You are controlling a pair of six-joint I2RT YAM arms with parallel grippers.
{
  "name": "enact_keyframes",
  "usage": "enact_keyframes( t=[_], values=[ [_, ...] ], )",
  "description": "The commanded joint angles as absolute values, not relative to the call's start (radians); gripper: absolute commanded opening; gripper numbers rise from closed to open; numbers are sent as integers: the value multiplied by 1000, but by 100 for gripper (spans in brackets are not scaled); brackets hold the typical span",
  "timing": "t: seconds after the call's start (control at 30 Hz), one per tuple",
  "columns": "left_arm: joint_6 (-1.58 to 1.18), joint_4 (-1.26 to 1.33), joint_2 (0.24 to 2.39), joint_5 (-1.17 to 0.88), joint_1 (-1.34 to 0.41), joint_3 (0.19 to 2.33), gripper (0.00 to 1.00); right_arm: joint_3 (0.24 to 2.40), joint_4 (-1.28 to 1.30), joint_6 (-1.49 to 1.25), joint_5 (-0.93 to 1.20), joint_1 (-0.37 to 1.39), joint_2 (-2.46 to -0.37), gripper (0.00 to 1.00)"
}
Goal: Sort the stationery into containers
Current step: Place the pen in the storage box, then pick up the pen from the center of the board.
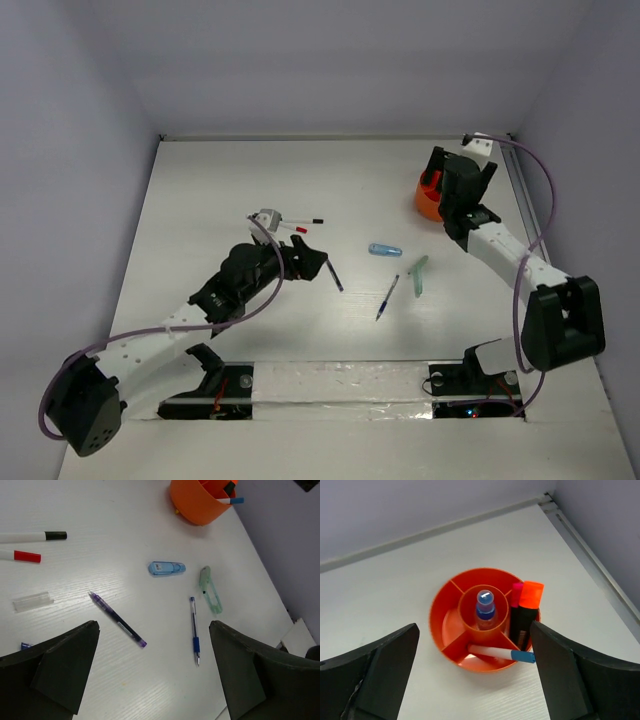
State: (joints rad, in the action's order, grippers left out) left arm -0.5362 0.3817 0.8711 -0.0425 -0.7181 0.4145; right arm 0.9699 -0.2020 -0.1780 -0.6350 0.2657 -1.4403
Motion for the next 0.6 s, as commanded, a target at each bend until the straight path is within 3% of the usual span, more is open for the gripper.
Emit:
enact_keyframes(
  t=[0.0,0.23,0.33,0.37,0.43,0.47,0.57],
  values=[
    [-482,324,926,30,-721,514,90,1014,-66,-253,-493,268,-1338,99],
    [-388,181,1100,89,-721,679,84,887,-9,-371,-190,268,-1178,99],
    [-338,100,1205,172,-721,759,83,804,-41,-428,-56,268,-1112,94],
    [-325,50,1225,192,-721,808,83,786,-49,-431,-28,268,-1102,91],
    [-290,6,1276,236,-721,856,82,762,-61,-431,18,268,-1088,65],
    [-261,-56,1323,259,-721,912,82,747,-64,-437,32,268,-1075,59],
    [-192,-151,1405,336,-721,1030,82,721,-100,-459,78,268,-1046,56]
  ],
)
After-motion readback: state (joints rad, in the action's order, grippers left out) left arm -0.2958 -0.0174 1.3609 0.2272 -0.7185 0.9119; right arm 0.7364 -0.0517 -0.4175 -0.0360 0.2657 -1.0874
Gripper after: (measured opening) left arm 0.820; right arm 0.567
